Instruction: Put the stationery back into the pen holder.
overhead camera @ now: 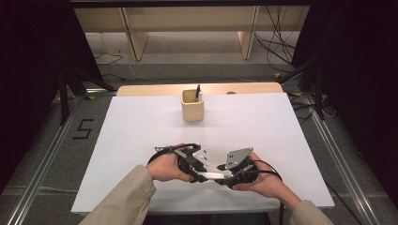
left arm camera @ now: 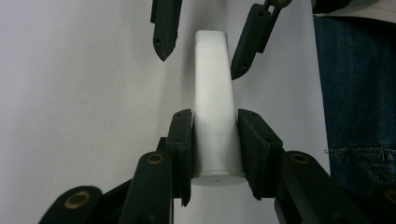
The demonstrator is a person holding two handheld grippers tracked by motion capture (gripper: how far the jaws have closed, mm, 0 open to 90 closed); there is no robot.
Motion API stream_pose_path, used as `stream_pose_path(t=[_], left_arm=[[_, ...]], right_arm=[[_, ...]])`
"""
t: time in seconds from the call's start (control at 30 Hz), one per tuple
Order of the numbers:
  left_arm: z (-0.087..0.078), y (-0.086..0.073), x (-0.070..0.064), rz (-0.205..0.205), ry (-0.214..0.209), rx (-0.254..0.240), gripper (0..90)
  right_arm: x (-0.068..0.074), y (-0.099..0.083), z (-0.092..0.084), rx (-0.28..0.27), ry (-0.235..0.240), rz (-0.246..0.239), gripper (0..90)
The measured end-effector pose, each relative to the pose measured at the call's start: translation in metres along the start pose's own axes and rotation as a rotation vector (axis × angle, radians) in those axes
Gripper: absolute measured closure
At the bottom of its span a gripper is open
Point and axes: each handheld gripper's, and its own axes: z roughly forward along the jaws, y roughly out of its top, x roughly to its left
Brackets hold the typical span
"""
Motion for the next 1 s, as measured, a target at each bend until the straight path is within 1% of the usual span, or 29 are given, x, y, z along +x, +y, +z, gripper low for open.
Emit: stream_pose_path(t=[0.13, 0.2, 0.4, 0.63, 0.8, 0.87, 0.9, 1.0], left_arm=[[0.0004, 0.0005, -0.0004, 0.003, -0.003, -0.002, 66.8], [0.0004, 0.0005, -0.0001, 0.009, -0.005, 0.004, 66.8], [0.0014, 0.0008, -0.0003, 0.014, -0.008, 0.007, 66.8], [0.0029, 0.0013, -0.0007, 0.021, -0.005, 0.006, 66.8], [0.0033, 0.0015, -0.0009, 0.04, -0.006, 0.01, 66.7], [0.0032, 0.0017, -0.0008, 0.048, -0.008, 0.013, 66.8], [0.0033, 0.0017, -0.0009, 0.051, -0.008, 0.012, 66.7], [0.0037, 0.0019, -0.0011, 0.064, -0.002, 0.014, 66.7]], right_arm=[[0.0005, 0.002, 0.0027, 0.015, 0.015, -0.023, 55.0], [0.0007, 0.0027, 0.004, 0.021, 0.025, -0.034, 55.7], [0.0002, 0.004, 0.0067, 0.029, 0.034, -0.042, 56.7], [-0.0001, 0.0046, 0.0077, 0.028, 0.032, -0.052, 57.4], [0.0015, 0.0051, 0.0081, 0.029, 0.042, -0.044, 59.5], [0.0013, 0.0052, 0.0085, 0.029, 0.047, -0.058, 61.0], [0.002, 0.0053, 0.0083, 0.034, 0.049, -0.052, 61.8], [0.002, 0.0055, 0.0092, 0.027, 0.054, -0.065, 65.8]])
